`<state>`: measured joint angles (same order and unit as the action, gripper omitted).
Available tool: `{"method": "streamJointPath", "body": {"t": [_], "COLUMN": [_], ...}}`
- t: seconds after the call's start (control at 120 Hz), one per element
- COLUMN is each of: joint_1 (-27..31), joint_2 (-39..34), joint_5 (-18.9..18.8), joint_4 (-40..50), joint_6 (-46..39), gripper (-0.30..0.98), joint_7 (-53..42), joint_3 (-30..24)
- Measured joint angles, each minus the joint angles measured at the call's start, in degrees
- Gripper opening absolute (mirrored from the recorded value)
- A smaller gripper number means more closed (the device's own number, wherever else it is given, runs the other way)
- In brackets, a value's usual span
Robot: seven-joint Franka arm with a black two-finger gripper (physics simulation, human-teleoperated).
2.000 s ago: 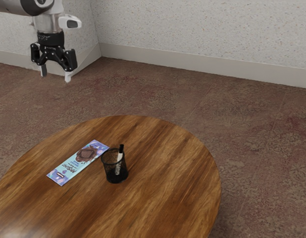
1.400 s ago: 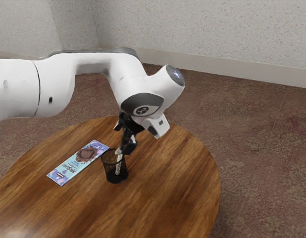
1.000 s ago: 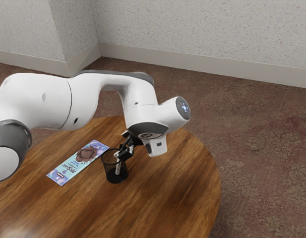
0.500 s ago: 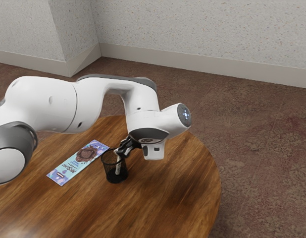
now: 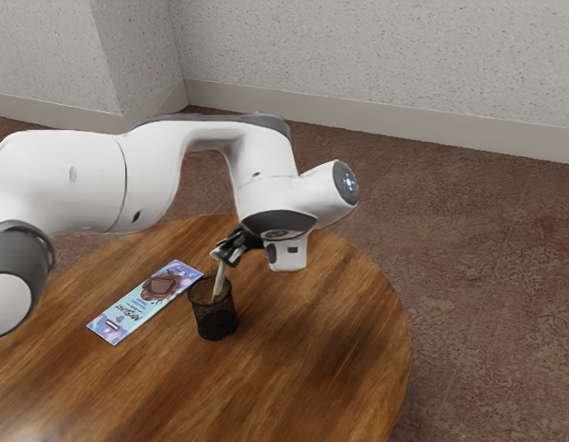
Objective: Take the marker out of the pen holder and place it to the left of the pen holder.
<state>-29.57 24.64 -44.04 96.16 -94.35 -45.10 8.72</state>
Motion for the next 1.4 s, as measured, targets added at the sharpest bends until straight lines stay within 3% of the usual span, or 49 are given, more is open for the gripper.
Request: {"method": "streamJointPath", "body": {"t": [0.242, 0.575, 0.983, 1.4], "joint_1": [0.45, 2.61, 10.14, 15.87], "joint_2": [-2.81, -2.02, 5.15, 12.01], "joint_5": [-0.01, -0.01, -4.76, -7.06], "joint_4": [-14.99, -16.3, -13.84, -14.41], "joint_6": [10.98, 13.9, 3.13, -11.48], "gripper": [-0.07, -0.07, -0.06, -0.06], "joint_7": [-2.93, -6.97, -9.51, -10.55], "joint_3": [-0.47, -0.15, -0.04, 2.36]}}
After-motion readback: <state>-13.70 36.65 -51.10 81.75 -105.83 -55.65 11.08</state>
